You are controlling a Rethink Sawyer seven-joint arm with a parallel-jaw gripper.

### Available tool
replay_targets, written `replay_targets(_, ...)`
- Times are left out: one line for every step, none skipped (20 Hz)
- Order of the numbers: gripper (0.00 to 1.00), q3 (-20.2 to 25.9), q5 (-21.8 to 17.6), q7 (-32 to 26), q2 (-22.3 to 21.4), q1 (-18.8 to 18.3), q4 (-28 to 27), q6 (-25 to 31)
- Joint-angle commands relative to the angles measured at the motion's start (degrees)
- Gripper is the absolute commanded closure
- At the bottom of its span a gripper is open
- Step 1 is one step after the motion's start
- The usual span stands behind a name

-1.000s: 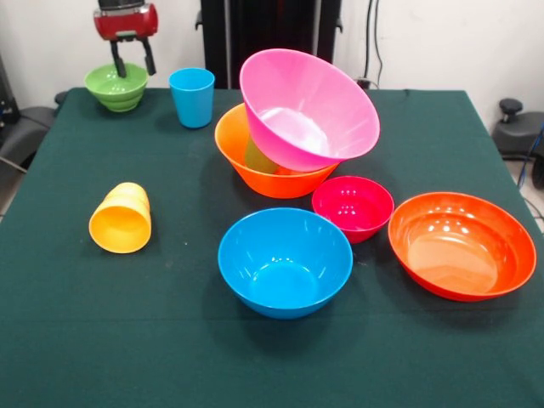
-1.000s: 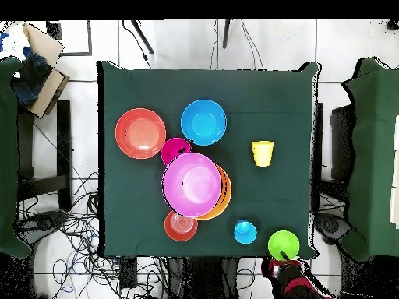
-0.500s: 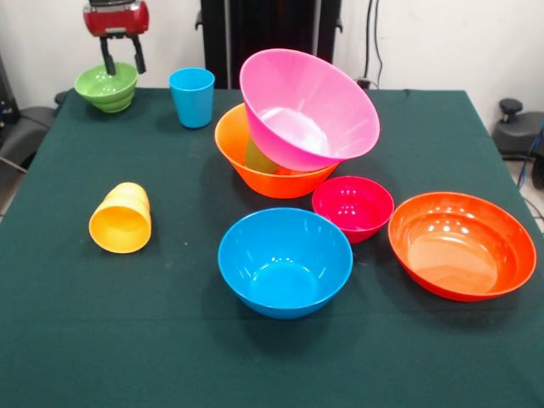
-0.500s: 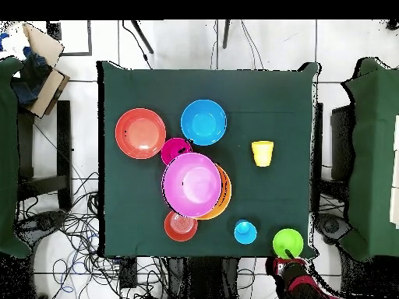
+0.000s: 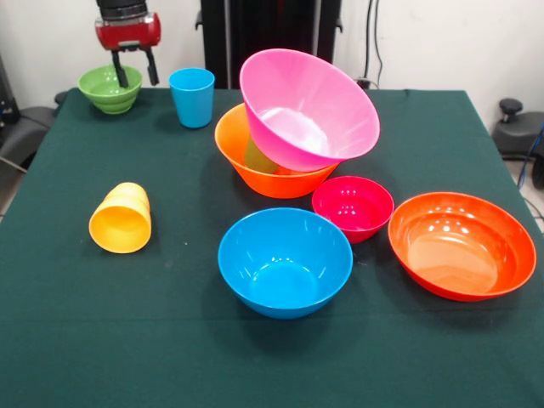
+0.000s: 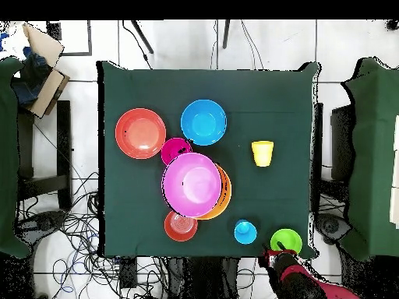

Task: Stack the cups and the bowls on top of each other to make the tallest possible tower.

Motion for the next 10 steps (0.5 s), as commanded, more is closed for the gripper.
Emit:
replay_targets(0.00,0.5,-1.8,4.6,2.4,3.1,-7.8,-1.0)
replay_targets(0.00,0.3,-2.2,4.7,3.1,3.2,-8.3,-1.7)
replay_targets(0.00,0.2,-2.3,4.7,3.2,3.2,-8.5,-1.9)
replay_targets(0.00,0.1,-2.4,4.6,3.1,3.3,-8.5,-2.0)
replay_targets(1.00,-0.1,-2.4,4.7,3.0,3.5,-8.5,-2.2)
replay_targets(1.00,-0.6,-1.9,5.3,3.0,3.7,-8.5,-2.3)
replay_targets(1.00,-1.2,-1.4,5.8,3.0,4.0,-8.5,-2.3)
replay_targets(1.00,-1.7,-1.4,6.1,2.7,4.2,-8.3,-2.6)
replay_targets(1.00,-1.8,-1.5,6.0,2.6,4.3,-8.3,-2.8)
replay_targets(1.00,-1.4,-1.7,5.8,2.0,4.4,-7.9,-3.2)
